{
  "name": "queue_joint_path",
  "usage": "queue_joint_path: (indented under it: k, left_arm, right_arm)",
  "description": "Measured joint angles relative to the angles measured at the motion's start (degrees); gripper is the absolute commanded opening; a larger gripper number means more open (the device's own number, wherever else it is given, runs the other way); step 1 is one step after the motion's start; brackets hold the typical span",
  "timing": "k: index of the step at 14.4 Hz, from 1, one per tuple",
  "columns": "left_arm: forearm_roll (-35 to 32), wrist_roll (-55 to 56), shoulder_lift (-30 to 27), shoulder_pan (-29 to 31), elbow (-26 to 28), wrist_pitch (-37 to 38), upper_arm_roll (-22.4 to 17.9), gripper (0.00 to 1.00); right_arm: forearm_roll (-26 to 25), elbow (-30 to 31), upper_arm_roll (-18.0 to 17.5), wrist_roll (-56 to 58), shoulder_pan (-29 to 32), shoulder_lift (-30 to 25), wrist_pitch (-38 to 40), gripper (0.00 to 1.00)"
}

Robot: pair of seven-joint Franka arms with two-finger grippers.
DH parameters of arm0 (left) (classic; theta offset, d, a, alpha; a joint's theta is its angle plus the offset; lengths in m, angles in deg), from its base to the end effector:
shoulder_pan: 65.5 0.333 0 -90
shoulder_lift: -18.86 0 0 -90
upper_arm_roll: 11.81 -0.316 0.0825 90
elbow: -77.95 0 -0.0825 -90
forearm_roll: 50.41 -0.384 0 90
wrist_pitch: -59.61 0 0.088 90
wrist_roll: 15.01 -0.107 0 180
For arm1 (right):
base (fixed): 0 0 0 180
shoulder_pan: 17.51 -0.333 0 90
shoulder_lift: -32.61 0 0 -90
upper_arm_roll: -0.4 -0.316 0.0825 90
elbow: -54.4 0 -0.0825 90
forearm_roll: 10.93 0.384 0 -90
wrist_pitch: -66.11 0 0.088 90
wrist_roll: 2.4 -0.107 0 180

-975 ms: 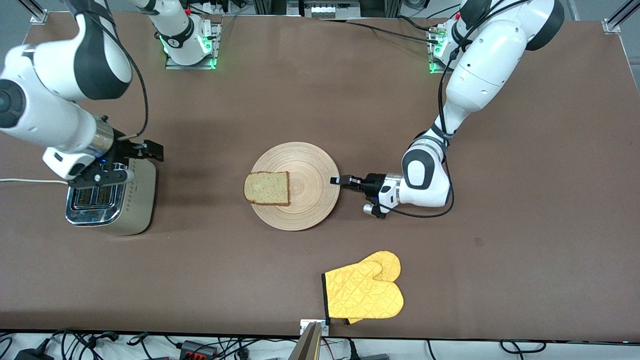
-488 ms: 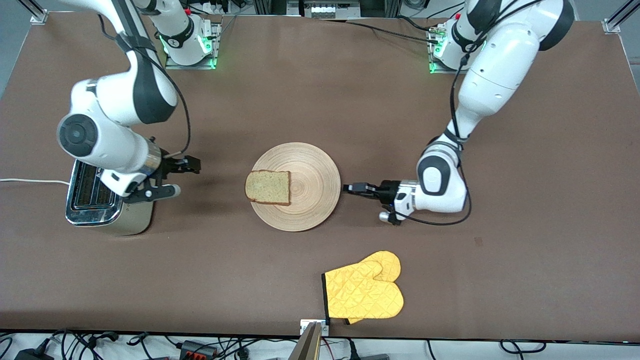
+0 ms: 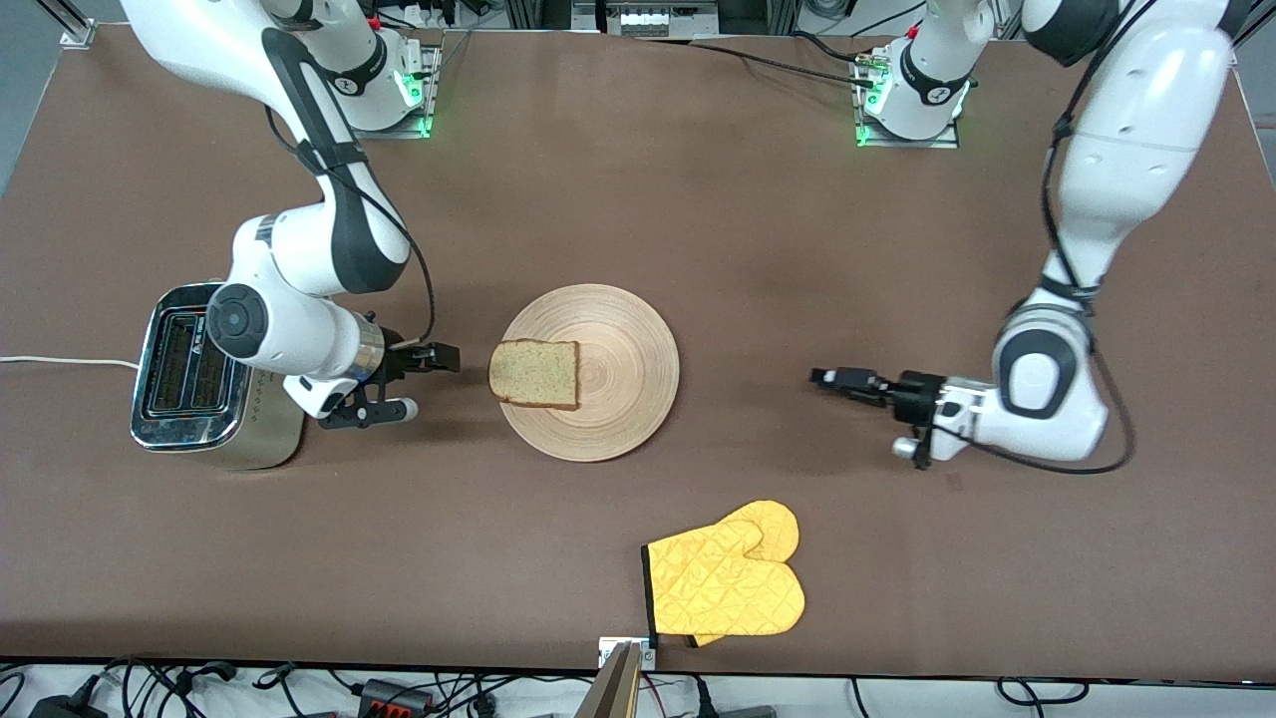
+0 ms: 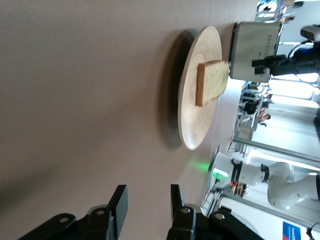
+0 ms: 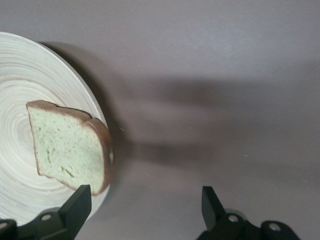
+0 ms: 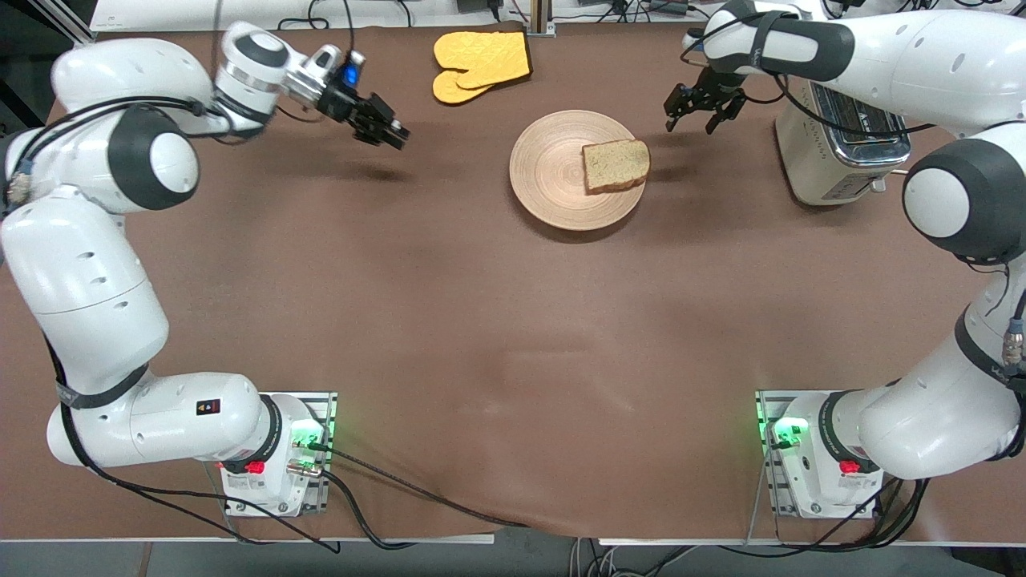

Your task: Move plate and put bread in toaster

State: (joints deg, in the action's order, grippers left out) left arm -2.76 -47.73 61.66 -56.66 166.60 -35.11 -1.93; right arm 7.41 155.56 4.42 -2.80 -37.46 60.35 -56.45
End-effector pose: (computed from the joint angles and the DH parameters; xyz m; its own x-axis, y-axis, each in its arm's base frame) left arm 0.6488 -0.0700 0.2166 0.9342 -0.3105 -0.1758 -0.0043 -0.5026 0.8645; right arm 0.6181 0.1942 0.2832 0.9867 0.1024 -0.1266 0.0738 -0.9742 -0.2131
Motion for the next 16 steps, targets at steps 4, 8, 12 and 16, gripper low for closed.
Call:
queue_joint_path:
  k: [4,8,12,16]
  left_arm:
    - [-17.5,14.8,-9.3,5.0,-9.8,16.5,0.0,0.39]
    - [-35.9,20.1,-19.4,5.1,-13.1,22.2,1.2,1.00]
    - [-42.8,20.2,-21.8,3.2,-13.2,22.1,3.7,1.00]
    - [-43.2,21.0,-20.8,0.4,-13.2,21.7,4.4,1.00]
  right_arm:
    - [9.3,-0.2,0.0,-0.1,-1.1,3.9,-2.2,0.80]
    - [11.0,-0.5,0.0,-0.1,-3.2,6.0,-2.9,0.70]
    - [11.1,-0.8,0.0,-0.1,-4.0,7.1,-4.0,0.57]
    - [11.1,-1.7,0.3,-0.1,-4.0,7.4,-4.3,0.51]
